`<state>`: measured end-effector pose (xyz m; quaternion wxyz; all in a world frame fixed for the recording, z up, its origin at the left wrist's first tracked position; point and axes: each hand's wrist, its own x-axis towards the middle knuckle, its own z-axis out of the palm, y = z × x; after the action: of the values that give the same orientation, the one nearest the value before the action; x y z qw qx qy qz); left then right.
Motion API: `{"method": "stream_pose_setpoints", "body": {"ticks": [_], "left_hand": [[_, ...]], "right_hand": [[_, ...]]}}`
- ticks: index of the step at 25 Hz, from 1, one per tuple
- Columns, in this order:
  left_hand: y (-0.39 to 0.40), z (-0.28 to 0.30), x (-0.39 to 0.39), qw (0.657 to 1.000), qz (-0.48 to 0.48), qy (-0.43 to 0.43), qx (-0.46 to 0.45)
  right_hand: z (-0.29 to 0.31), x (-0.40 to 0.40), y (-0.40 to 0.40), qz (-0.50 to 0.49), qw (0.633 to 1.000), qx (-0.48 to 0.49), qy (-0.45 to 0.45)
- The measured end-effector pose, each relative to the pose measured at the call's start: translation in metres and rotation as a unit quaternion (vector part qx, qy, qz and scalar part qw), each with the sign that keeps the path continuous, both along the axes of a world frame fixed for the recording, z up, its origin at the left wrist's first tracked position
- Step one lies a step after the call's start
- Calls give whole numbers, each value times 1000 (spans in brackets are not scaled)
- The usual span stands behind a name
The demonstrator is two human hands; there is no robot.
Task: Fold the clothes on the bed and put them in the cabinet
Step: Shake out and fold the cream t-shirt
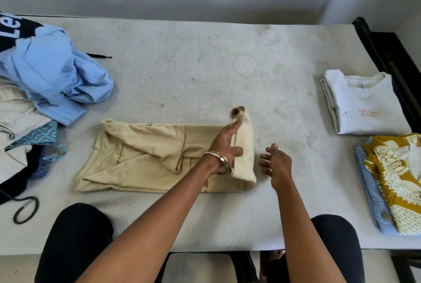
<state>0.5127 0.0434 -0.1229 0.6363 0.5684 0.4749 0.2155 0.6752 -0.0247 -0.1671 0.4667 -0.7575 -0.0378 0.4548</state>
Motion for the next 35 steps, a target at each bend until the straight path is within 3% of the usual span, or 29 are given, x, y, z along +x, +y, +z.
{"method": "stream_pose_setpoints", "body": {"ticks": [3,6,9,14,15,17,18,19,20,22,24,25,27,31,35], "left_hand": [[-7,-29,-43,997,42,66,-10],[-7,-57,-77,974,-39,220,49],[-4,-64,-77,965,-56,241,84],[-17,-65,-74,956,-27,256,138],[-20,-62,-74,944,-37,288,157],[-27,-57,-68,883,2,389,264],[-28,-54,-62,858,49,401,316],[-28,-48,-56,855,86,380,343],[-26,-36,-49,885,98,323,321],[-23,-9,-39,976,77,181,98],[-19,6,-45,981,149,48,-114],[-16,7,-53,970,191,9,-147],[-8,6,-80,961,241,2,-136],[22,15,-147,954,269,17,-133],[45,20,-247,948,284,37,-141]], "right_hand": [[-3,-3,7,94,995,-1,-34],[-8,-24,17,226,964,-61,-123],[-13,-45,22,329,920,-81,-199],[-22,-45,19,273,943,-53,-180],[-22,-45,19,282,937,-63,-194],[-18,-48,21,311,917,-96,-229],[-13,-52,23,314,914,-103,-237],[-7,-57,25,308,917,-96,-235],[3,-63,27,299,925,-74,-223],[27,-74,29,304,941,7,-148],[48,-82,26,368,926,85,-24],[54,-83,23,407,907,109,30],[61,-86,17,438,885,134,85],[50,-102,17,326,937,126,20],[29,-135,31,328,941,82,-7]]}}
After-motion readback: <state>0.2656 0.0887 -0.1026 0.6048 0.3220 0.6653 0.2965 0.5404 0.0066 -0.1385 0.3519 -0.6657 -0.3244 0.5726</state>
